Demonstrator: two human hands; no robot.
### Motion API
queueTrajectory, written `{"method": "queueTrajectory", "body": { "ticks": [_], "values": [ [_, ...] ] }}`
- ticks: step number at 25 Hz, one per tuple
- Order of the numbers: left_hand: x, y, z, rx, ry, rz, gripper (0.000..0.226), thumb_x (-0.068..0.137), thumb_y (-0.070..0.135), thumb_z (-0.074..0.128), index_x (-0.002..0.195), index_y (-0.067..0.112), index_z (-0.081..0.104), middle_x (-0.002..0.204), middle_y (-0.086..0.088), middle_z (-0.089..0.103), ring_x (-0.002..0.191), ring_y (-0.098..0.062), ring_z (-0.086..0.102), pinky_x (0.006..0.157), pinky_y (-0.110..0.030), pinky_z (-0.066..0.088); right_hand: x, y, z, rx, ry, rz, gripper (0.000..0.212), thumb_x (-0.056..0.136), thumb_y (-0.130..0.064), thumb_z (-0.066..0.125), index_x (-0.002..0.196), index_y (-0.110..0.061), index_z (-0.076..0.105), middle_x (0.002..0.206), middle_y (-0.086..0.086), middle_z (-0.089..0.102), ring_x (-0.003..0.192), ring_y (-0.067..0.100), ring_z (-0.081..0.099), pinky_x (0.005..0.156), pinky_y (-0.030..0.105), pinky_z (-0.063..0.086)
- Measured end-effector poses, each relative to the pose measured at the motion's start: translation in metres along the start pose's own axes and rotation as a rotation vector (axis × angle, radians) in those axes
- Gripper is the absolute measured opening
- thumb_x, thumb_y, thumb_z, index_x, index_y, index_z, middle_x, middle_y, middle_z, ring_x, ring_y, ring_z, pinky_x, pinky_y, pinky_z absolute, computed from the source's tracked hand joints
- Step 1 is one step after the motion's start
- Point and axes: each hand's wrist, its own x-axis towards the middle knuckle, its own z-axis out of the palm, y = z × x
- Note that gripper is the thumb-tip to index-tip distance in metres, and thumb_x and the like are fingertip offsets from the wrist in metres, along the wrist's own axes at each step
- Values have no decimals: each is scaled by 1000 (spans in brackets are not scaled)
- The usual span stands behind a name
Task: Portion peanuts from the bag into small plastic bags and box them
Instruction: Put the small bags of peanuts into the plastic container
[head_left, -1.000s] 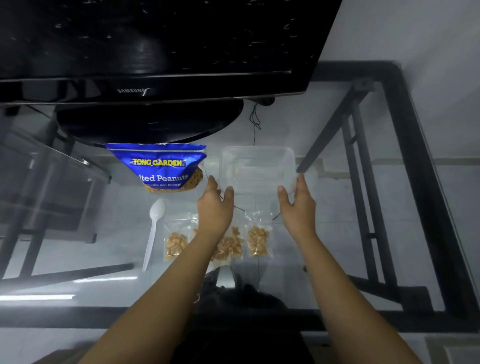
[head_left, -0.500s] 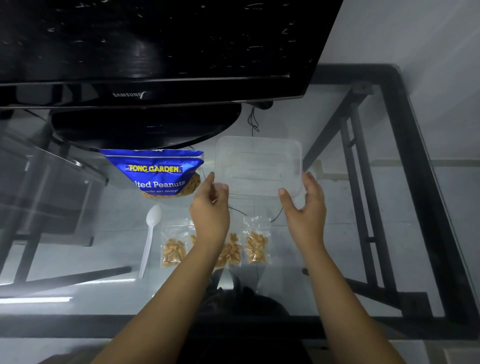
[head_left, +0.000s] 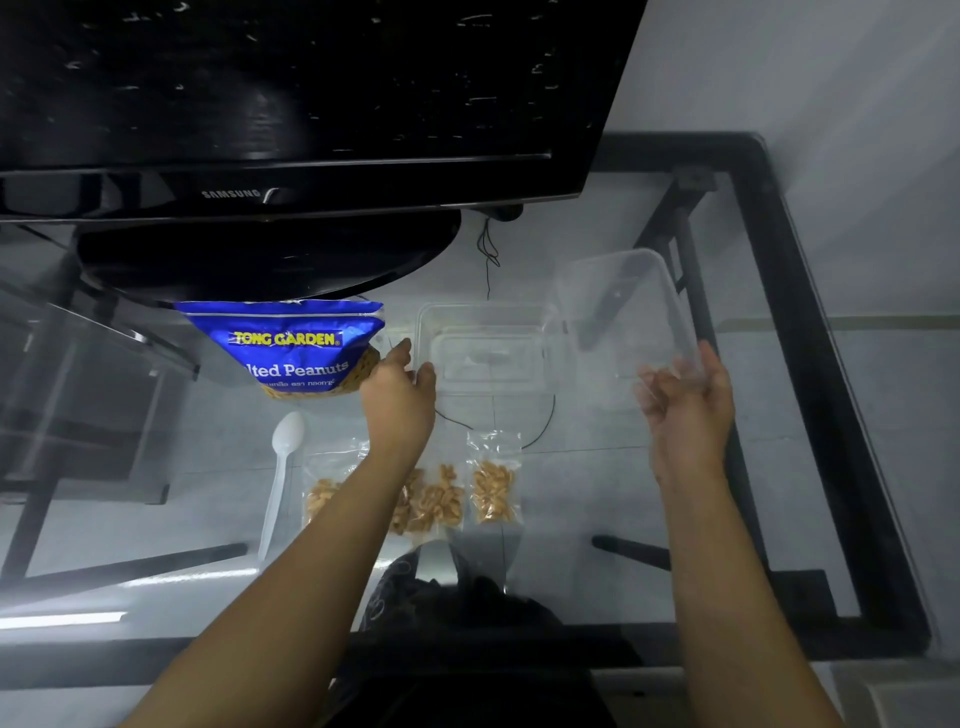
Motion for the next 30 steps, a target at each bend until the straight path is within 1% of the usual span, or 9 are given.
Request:
{"method": "queueTrajectory", "body": {
  "ticks": [3, 5, 8, 12, 16, 19, 22, 26, 30],
  "values": [
    [3, -4, 1, 33, 18, 29, 35, 88, 1, 52, 122, -1, 56, 113, -20, 66, 99, -32, 63, 85, -28, 45, 8, 16, -19, -64, 110, 1, 59, 87, 6, 55, 135, -26, 41, 127, 2, 48, 94, 13, 66, 70, 19, 54],
    [4, -7, 0, 41, 28, 46, 33, 88, 1, 52, 120, -2, 58, 111, -20, 67, 98, -32, 62, 81, -24, 42, 10, 29, -25, -137, 154, 14, 59, 88, 3, 56, 137, -24, 38, 127, 2, 48, 101, 15, 63, 79, 25, 55],
    [1, -7, -4, 18, 35, 39, 33, 90, 7, 52, 122, -3, 55, 115, -20, 65, 100, -31, 63, 80, -23, 40, 12, 44, -29, -495, 193, -49, 59, 89, -9, 59, 141, -19, 32, 138, 6, 43, 120, 19, 50, 103, 35, 42],
    [-23, -13, -22, 3, 8, 93, 34, 91, 8, 53, 123, -2, 54, 116, -19, 63, 99, -28, 63, 80, -23, 44, 3, 47, -30, -869, 171, -189, 62, 90, -18, 59, 144, -15, 29, 150, 13, 25, 137, 29, 29, 112, 41, 30],
    [-69, -46, -41, 201, -96, 91, 37, 86, 9, 59, 121, -1, 55, 111, -23, 62, 91, -33, 62, 81, -37, 50, -55, 63, -21, -1046, -277, -339, 44, 89, -14, 58, 131, -23, 47, 138, 8, 35, 127, 19, 38, 103, 22, 30],
    [-95, -58, -43, 388, -153, 69, 35, 85, 16, 62, 114, -4, 55, 103, -27, 60, 90, -41, 58, 75, -42, 46, -97, 84, -16, -1110, -523, -263, 36, 87, -21, 61, 121, -26, 50, 127, 1, 34, 113, 10, 41, 94, 18, 33],
    [-98, -54, -37, 423, -206, 32, 39, 88, 22, 60, 116, -2, 49, 107, -24, 57, 94, -37, 55, 78, -38, 43, -106, 102, -11, -1095, -551, -244, 26, 86, -20, 63, 111, -22, 54, 124, 0, 36, 100, 6, 43, 87, 17, 37],
    [-97, -46, -27, 239, -173, -39, 48, 83, 9, 64, 125, 2, 42, 112, -20, 55, 98, -32, 54, 74, -27, 35, -106, 112, -7, -1058, -524, -254, 26, 84, -5, 63, 105, -20, 59, 124, 0, 39, 84, 4, 51, 73, 6, 42],
    [-102, -37, -13, 45, -206, -125, 43, 88, 17, 56, 126, 5, 40, 92, -11, 63, 84, -27, 61, 69, -30, 44, -100, 111, -14, -998, -473, -183, 28, 84, -11, 65, 110, -19, 60, 113, -4, 43, 97, 12, 53, 85, 18, 45]
  ]
}}
